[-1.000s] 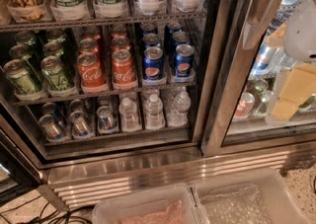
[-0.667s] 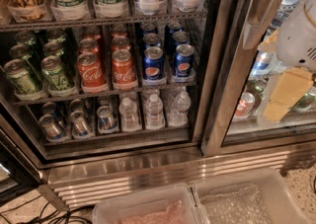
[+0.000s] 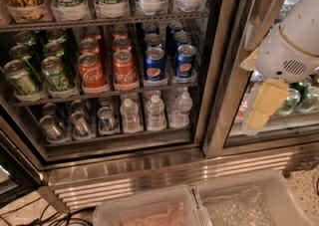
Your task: Pick water bottle from bottom shelf of fridge
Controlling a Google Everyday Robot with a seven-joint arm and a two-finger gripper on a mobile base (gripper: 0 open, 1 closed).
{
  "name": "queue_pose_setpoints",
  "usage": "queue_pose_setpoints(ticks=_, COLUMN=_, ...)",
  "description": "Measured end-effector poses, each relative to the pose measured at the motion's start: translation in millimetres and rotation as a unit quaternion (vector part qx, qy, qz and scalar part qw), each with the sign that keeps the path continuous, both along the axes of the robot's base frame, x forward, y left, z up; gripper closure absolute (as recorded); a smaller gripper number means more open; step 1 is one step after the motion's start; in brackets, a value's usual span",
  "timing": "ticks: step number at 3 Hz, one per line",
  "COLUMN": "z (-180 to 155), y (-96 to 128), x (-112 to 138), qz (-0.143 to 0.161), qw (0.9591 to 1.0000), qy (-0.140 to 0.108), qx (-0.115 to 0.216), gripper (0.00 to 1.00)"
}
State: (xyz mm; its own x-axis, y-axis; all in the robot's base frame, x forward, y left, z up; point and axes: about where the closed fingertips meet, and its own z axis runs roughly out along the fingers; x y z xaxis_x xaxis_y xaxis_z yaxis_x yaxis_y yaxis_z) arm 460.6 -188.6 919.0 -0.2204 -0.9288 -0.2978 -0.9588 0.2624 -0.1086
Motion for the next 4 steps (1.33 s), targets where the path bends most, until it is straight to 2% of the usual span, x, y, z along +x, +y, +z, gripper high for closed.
queue_pose_setpoints(ticks=1, z=0.0, y=0.0, x=0.0, qz=0.000, qw=1.0000, qy=0.000, qx=0.000, gripper=0.00)
queue_pose_setpoints(ticks=2, z=-20.0, y=20.1, x=-1.6, qz=-0.009, qw=0.9999, qy=-0.008, qx=0.000, gripper=0.00)
queue_pose_setpoints(ticks=3, z=-69.0, y=51.0, x=-0.9, qz=-0.043, qw=0.9988, qy=0.001, qx=0.021, gripper=0.00)
queue_pose_setpoints(ticks=4, z=-114.8, y=65.3, x=-0.6, qz=-0.073, qw=0.9961, qy=0.031, qx=0.039, gripper=0.00)
